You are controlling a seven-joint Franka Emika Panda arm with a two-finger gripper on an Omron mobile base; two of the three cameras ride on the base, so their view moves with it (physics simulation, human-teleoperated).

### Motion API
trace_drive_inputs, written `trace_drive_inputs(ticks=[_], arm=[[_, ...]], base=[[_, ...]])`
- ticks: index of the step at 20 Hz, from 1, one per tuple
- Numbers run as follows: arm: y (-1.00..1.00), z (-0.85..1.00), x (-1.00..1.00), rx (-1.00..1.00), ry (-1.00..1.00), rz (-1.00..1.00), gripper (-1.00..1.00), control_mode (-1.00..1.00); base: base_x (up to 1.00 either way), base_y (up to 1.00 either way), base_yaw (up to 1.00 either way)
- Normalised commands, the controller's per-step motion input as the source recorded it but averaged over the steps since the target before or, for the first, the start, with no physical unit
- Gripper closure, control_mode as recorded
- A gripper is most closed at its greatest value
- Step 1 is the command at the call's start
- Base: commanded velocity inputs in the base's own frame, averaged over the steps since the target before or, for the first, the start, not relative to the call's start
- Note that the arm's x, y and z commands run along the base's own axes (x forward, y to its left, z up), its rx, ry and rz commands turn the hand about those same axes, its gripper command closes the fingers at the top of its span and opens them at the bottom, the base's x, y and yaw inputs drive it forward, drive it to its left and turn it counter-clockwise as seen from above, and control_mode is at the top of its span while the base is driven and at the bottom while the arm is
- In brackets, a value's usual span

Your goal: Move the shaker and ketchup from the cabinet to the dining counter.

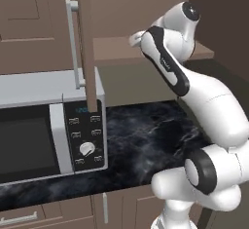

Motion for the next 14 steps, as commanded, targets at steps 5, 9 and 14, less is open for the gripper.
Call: trace_drive_inputs(ticks=[5, 9, 14], arm=[[0.0, 0.25, -1.0, 0.0, -0.18, 0.07, 1.0, -1.0], [-0.08, 0.29, -0.88, 0.0, -0.11, 0.01, 1.0, -1.0], [-0.22, 0.12, -0.71, 0.0, -0.01, 0.0, 1.0, -1.0]], base=[[0.0, 0.0, 0.0], [0.0, 0.0, 0.0], [0.0, 0.0, 0.0]])
